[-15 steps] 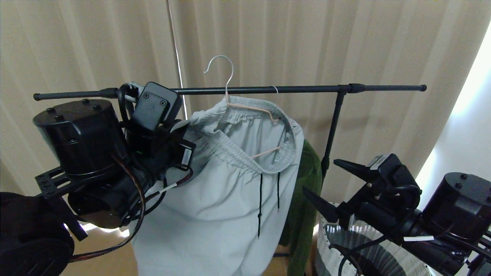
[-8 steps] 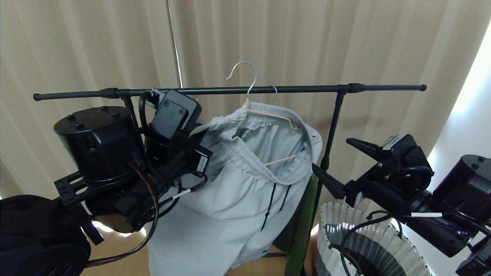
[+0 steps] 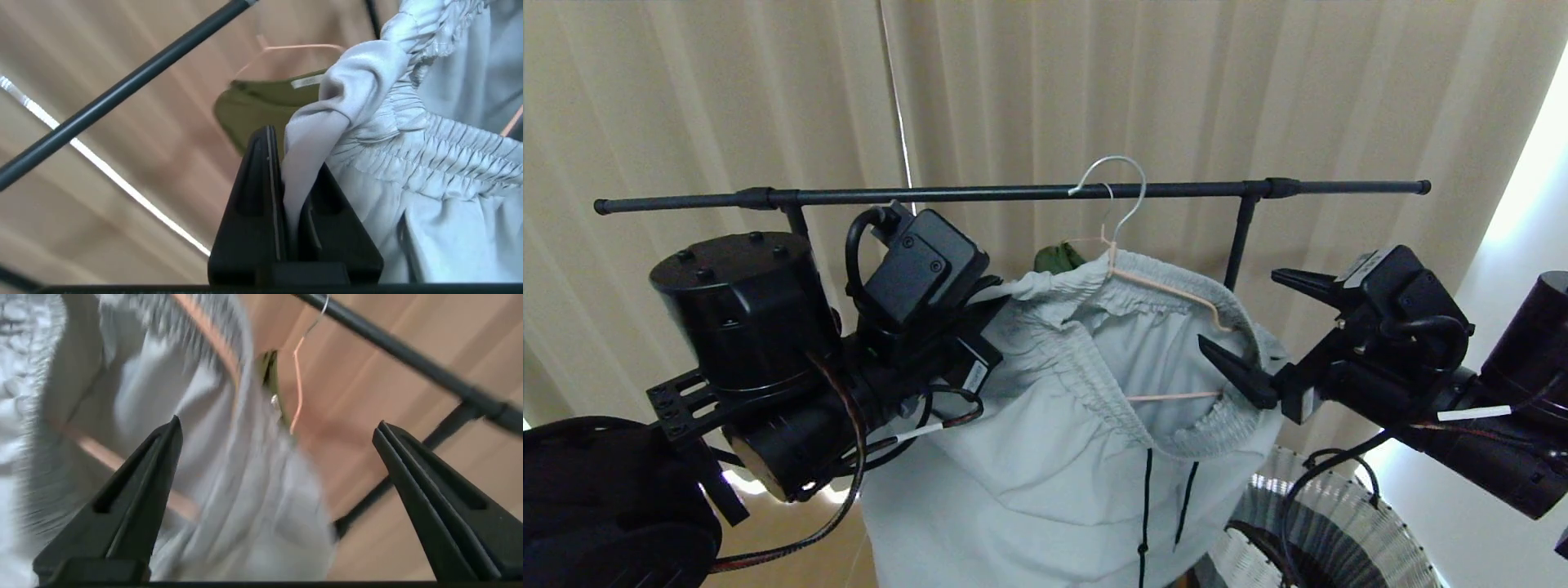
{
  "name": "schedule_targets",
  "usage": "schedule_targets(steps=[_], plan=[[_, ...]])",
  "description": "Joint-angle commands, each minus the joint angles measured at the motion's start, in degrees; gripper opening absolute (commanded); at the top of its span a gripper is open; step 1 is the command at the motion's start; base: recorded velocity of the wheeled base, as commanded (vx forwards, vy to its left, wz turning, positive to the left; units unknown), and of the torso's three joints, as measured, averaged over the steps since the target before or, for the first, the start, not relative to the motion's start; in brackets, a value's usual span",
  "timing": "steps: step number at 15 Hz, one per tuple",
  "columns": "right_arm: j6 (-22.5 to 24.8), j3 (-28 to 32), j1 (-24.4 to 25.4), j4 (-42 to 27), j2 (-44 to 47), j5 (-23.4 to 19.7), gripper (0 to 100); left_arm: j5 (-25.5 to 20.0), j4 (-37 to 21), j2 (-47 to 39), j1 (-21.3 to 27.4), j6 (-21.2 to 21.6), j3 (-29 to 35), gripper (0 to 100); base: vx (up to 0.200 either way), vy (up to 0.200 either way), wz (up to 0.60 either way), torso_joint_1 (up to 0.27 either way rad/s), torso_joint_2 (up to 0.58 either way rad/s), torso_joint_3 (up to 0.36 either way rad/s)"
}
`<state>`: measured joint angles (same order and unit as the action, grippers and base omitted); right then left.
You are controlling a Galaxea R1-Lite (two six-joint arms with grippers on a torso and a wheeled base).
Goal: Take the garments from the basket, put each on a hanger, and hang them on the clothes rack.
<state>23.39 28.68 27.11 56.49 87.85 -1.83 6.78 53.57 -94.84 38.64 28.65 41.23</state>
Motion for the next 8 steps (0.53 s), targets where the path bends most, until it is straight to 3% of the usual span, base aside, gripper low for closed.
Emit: schedule_targets(steps=[1,8], plan=[[1.13,0.67,0.05,-3.14,-3.21,-0.02,100,-1.59,0.14,-0.78,0.2,1.23,0.26,0,0.0,0.0,0.0,0.0,0.0,0.0],[4.56,4.36,2.6,-13.25,-1.98,0.25,100,-2.65,0.22,-2.01,3.19,2.2,0.52,0,0.0,0.0,0.0,0.0,0.0,0.0]])
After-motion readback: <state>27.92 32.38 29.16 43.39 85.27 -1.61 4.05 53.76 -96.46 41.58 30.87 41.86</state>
